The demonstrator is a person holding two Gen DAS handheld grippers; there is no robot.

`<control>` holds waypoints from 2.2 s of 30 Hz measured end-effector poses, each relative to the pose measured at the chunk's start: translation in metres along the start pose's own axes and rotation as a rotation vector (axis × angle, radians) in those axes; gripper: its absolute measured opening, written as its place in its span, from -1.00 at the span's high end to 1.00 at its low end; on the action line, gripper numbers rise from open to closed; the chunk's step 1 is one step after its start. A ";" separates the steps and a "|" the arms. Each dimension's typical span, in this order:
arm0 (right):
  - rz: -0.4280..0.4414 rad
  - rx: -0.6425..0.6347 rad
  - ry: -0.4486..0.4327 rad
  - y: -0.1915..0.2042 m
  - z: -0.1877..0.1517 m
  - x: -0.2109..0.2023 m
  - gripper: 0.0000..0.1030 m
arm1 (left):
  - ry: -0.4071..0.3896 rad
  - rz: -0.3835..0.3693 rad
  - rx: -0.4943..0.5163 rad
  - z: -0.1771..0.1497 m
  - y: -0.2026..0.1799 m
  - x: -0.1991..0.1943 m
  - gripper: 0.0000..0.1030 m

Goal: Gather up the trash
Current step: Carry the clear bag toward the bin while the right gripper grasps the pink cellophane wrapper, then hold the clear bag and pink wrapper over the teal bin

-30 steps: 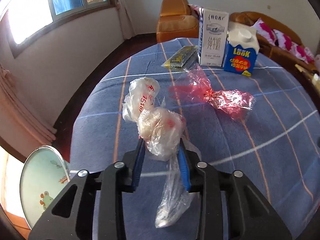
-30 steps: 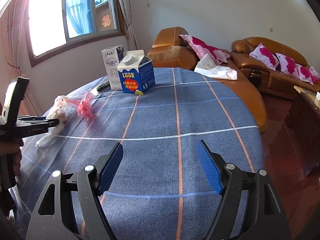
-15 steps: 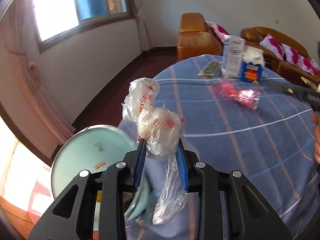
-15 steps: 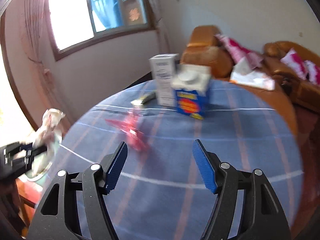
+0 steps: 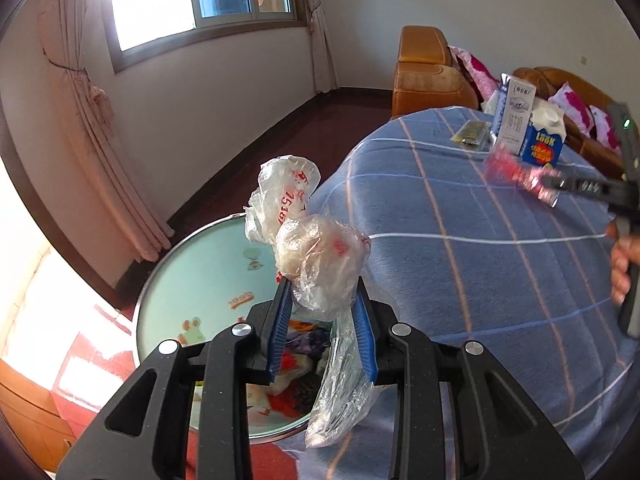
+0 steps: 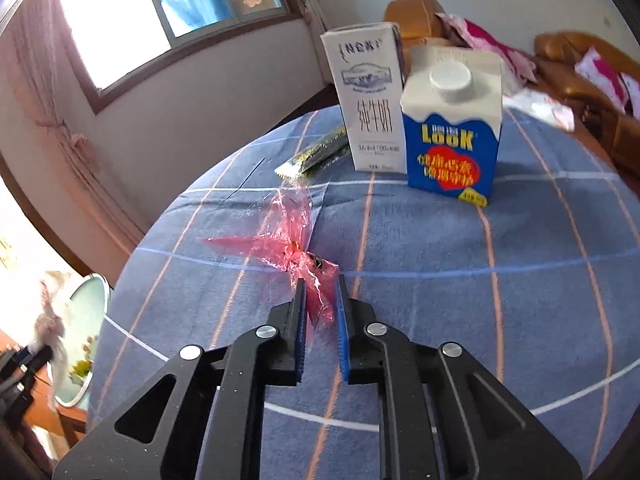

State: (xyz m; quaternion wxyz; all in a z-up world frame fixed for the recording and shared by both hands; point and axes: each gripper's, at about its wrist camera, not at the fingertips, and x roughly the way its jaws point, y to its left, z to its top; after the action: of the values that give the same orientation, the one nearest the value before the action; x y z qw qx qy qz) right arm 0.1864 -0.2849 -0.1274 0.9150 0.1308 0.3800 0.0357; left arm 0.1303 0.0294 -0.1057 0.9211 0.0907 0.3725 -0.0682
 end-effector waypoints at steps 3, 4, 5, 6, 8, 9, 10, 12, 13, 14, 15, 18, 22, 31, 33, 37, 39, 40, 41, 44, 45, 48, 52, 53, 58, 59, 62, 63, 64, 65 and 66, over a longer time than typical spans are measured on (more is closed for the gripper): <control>0.023 -0.061 -0.049 0.009 0.006 -0.010 0.77 | 0.014 0.033 0.019 -0.006 0.006 -0.001 0.42; 0.038 -0.094 -0.073 0.016 0.009 -0.016 0.77 | 0.019 0.045 0.019 -0.008 0.010 -0.002 0.42; 0.055 -0.131 -0.094 0.025 0.012 -0.022 0.77 | 0.022 0.054 0.018 -0.009 0.013 -0.003 0.42; 0.058 -0.168 -0.111 0.034 0.014 -0.026 0.78 | 0.024 0.061 0.015 -0.009 0.016 -0.004 0.42; 0.090 -0.220 -0.122 0.048 0.016 -0.030 0.78 | 0.026 0.076 0.011 -0.010 0.022 -0.005 0.42; 0.111 -0.244 -0.121 0.057 0.016 -0.030 0.78 | 0.026 0.083 0.009 -0.011 0.025 -0.007 0.42; 0.117 -0.263 -0.122 0.063 0.016 -0.029 0.78 | 0.027 0.092 0.007 -0.011 0.028 -0.007 0.42; 0.149 -0.295 -0.123 0.074 0.016 -0.028 0.78 | 0.032 0.107 0.010 -0.013 0.032 -0.009 0.42; 0.174 -0.310 -0.126 0.080 0.015 -0.027 0.78 | 0.035 0.118 0.014 -0.014 0.033 -0.009 0.42; 0.184 -0.326 -0.129 0.087 0.012 -0.027 0.78 | 0.037 0.124 0.016 -0.014 0.034 -0.009 0.42; 0.194 -0.338 -0.132 0.092 0.011 -0.026 0.78 | 0.041 0.127 0.015 -0.015 0.037 -0.009 0.42; 0.238 -0.378 -0.140 0.109 0.009 -0.026 0.78 | 0.053 0.143 0.024 -0.018 0.040 -0.008 0.42; 0.274 -0.434 -0.145 0.133 0.008 -0.022 0.78 | 0.059 0.164 0.018 -0.021 0.047 -0.010 0.41; 0.322 -0.533 -0.150 0.176 -0.005 -0.009 0.78 | 0.062 0.221 0.017 -0.025 0.062 -0.018 0.41; 0.327 -0.543 -0.155 0.181 -0.006 -0.008 0.78 | 0.061 0.224 0.017 -0.026 0.063 -0.019 0.41; 0.335 -0.556 -0.160 0.185 -0.007 -0.008 0.78 | 0.058 0.224 0.014 -0.027 0.064 -0.021 0.41; 0.338 -0.559 -0.160 0.187 -0.007 -0.007 0.78 | 0.057 0.225 0.016 -0.027 0.063 -0.021 0.41; 0.339 -0.562 -0.160 0.188 -0.008 -0.007 0.78 | 0.055 0.227 0.017 -0.027 0.063 -0.022 0.41; 0.339 -0.565 -0.160 0.189 -0.008 -0.006 0.78 | 0.055 0.225 0.015 -0.026 0.063 -0.021 0.41; 0.346 -0.569 -0.162 0.191 -0.009 -0.005 0.78 | 0.054 0.231 0.013 -0.025 0.063 -0.021 0.41; 0.347 -0.571 -0.162 0.192 -0.009 -0.004 0.78 | 0.055 0.233 0.012 -0.025 0.064 -0.021 0.41; 0.350 -0.583 -0.164 0.193 -0.011 -0.004 0.78 | 0.057 0.239 0.010 -0.025 0.065 -0.020 0.41; 0.353 -0.594 -0.165 0.197 -0.013 -0.003 0.78 | 0.058 0.248 0.011 -0.027 0.067 -0.019 0.41; 0.354 -0.596 -0.164 0.198 -0.013 -0.003 0.78 | 0.058 0.253 0.014 -0.027 0.067 -0.019 0.41; 0.357 -0.614 -0.160 0.204 -0.015 0.001 0.78 | 0.057 0.272 0.014 -0.028 0.070 -0.019 0.41; 0.358 -0.618 -0.159 0.205 -0.015 0.001 0.78 | 0.056 0.275 0.014 -0.029 0.070 -0.019 0.41; 0.362 -0.625 -0.156 0.209 -0.017 0.003 0.77 | 0.060 0.279 0.012 -0.030 0.072 -0.018 0.41; 0.363 -0.627 -0.157 0.209 -0.018 0.003 0.77 | 0.062 0.281 0.013 -0.031 0.072 -0.017 0.41; 0.363 -0.631 -0.154 0.211 -0.019 0.004 0.78 | 0.062 0.280 0.013 -0.031 0.072 -0.017 0.41; 0.363 -0.633 -0.152 0.211 -0.019 0.004 0.78 | 0.062 0.279 0.015 -0.031 0.072 -0.017 0.41; 0.362 -0.635 -0.152 0.211 -0.019 0.004 0.78 | 0.061 0.280 0.016 -0.032 0.072 -0.017 0.41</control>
State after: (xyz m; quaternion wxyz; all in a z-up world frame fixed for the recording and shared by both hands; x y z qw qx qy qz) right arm 0.1833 -0.0766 -0.0868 0.9144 -0.0922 0.2516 0.3034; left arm 0.1104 0.1075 -0.1076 0.9091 0.1510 0.3835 0.0607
